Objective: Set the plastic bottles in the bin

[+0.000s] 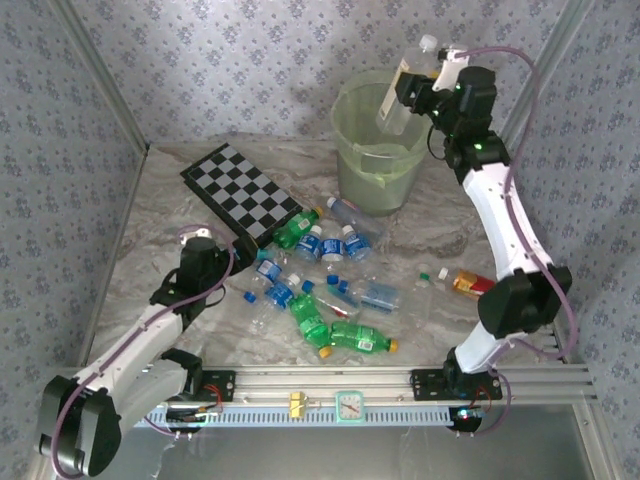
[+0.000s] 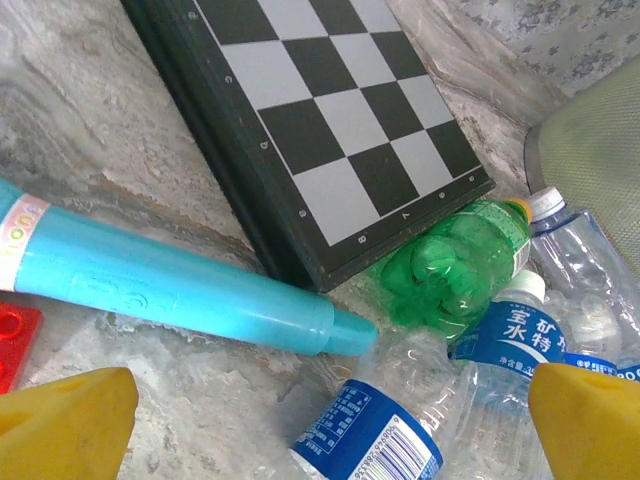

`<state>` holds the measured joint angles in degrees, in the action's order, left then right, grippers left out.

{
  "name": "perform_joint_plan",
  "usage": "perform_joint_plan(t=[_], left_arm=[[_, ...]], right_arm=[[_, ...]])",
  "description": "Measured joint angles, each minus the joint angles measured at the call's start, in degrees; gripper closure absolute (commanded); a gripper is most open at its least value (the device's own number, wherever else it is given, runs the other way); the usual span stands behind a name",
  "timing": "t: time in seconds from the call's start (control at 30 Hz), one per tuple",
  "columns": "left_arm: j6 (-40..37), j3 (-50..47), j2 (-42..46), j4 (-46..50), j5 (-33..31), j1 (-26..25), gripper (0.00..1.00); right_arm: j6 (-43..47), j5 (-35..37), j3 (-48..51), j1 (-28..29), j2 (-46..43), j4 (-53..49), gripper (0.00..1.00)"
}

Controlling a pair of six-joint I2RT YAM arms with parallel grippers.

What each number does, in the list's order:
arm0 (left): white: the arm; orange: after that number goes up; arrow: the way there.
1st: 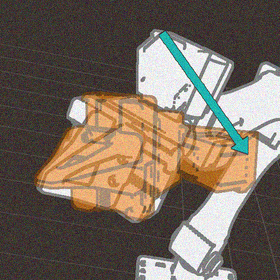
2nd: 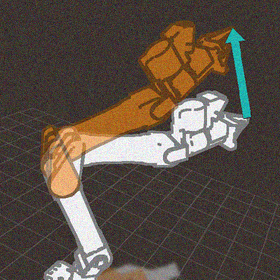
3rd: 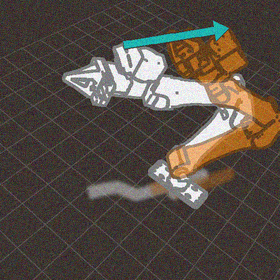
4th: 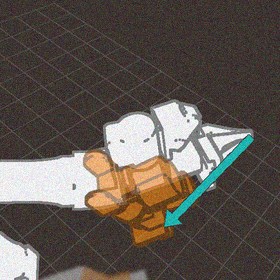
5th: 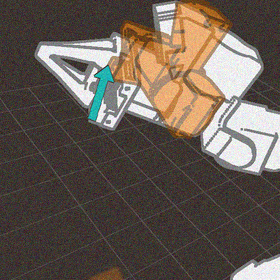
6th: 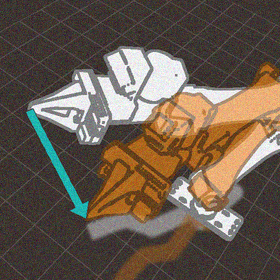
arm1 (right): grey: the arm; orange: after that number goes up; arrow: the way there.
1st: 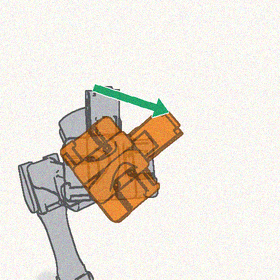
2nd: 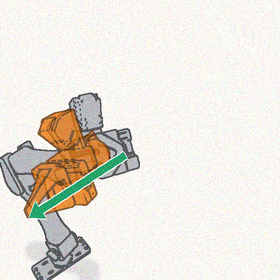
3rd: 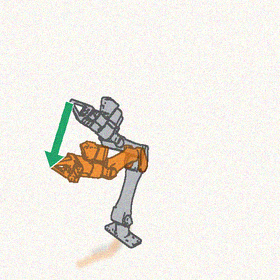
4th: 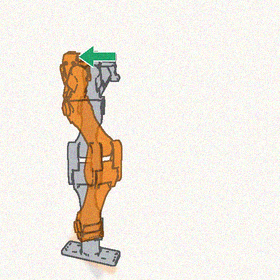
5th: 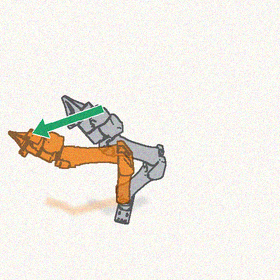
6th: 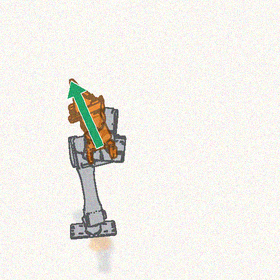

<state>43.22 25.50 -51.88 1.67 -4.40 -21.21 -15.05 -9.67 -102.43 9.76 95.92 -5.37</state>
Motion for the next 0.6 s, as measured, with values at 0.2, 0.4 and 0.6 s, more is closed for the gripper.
perform_joint_plan(t=[0.2, 0.4, 0.6], left_arm=[[0.37, -0.04, -2.32, -1.99, 0.13, 0.0, 0.0], [0.37, -0.04, -3.39, -1.73, 0.7, 0.0, 0.0], [0.39, -0.04, -3.3, -1.68, 1.01, 0.0, 0.0]], right_arm=[[2.03, 0.46, -3.39, 1.11, 8.46, -3.17, 0.48], [5.55, 0.96, -6.71, 3.58, 12.81, -9.49, 0.48], [8.7, 2.4, -13.35, 5.55, 18.34, -16.5, 0.43]])
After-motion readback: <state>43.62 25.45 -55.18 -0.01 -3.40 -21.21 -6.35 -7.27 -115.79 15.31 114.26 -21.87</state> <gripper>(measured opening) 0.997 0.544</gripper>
